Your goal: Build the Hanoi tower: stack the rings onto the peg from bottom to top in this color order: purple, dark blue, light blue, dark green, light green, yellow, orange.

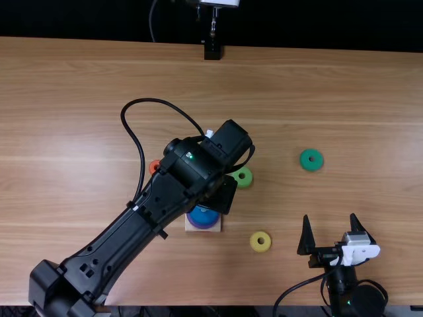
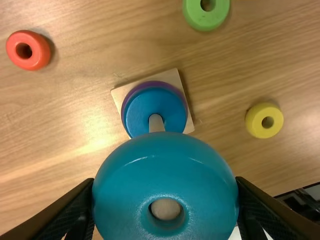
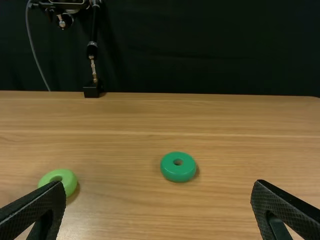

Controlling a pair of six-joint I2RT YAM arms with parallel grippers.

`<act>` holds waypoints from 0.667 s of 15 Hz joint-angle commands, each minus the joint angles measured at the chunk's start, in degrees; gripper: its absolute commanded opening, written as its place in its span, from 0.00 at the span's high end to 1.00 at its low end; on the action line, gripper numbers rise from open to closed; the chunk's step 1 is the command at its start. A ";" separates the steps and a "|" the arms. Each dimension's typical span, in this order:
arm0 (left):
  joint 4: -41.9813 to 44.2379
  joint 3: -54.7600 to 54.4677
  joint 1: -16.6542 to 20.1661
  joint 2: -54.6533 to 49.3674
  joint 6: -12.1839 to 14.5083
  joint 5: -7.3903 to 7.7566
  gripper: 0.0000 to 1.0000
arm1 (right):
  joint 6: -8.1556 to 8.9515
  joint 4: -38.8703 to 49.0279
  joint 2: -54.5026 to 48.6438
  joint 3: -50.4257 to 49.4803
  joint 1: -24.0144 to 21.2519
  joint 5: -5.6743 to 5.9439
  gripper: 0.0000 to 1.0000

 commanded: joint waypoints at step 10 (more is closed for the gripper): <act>3.59 -2.90 1.22 -0.35 0.27 1.38 0.00 | 0.12 0.18 -0.69 -0.75 -0.48 -0.07 0.00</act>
